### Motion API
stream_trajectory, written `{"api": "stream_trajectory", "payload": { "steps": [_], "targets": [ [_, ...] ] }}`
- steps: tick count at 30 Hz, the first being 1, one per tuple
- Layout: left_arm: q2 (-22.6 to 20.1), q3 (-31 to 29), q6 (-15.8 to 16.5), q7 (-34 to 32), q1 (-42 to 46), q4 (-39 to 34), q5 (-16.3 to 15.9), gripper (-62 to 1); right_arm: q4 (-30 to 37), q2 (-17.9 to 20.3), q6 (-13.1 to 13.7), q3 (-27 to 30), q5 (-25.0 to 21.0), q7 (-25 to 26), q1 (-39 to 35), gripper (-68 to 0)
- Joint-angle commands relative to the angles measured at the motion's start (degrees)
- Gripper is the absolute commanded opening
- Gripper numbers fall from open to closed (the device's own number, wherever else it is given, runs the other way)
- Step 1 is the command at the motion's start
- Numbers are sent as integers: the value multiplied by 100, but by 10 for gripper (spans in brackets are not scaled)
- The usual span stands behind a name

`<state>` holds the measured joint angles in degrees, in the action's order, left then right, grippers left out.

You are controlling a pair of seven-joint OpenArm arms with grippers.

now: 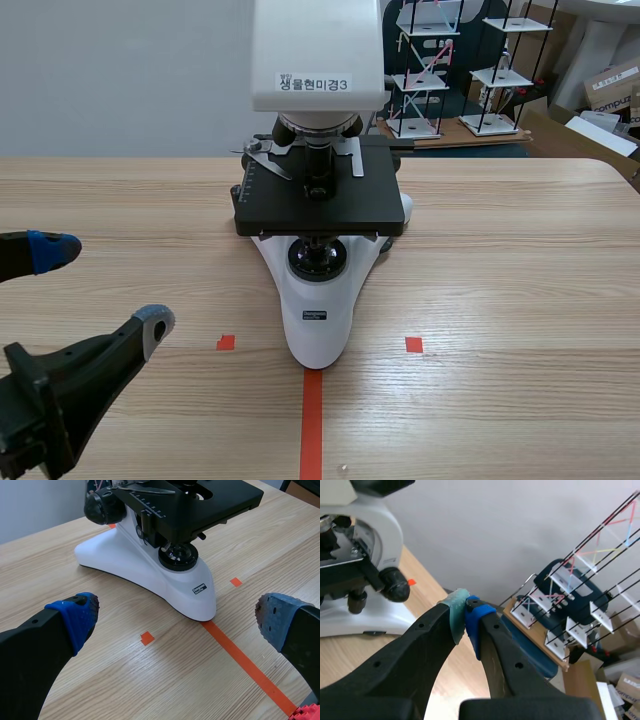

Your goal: Point at the coarse focus knob

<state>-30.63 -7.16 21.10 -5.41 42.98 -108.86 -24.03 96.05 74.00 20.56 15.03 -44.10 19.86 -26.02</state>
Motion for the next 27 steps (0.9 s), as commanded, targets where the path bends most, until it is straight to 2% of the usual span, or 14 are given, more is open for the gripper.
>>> {"api": "stream_trajectory", "payload": {
  "steps": [1,8,17,27],
  "targets": [
    [13,7,7,-79,0,-133,-39,14,74,-81,24,-140,92,-107,358,-658],
    [13,7,7,-79,0,-133,-39,14,-39,-1169,551,-1075,1001,-1294,1974,-658],
    [13,7,7,-79,0,-133,-37,14,-444,-1309,610,-3062,1386,-1871,4044,-658],
    [13,7,7,-79,0,-133,-37,14,-1290,-1615,610,-4819,1534,-1891,5814,-658]
  ]
}}
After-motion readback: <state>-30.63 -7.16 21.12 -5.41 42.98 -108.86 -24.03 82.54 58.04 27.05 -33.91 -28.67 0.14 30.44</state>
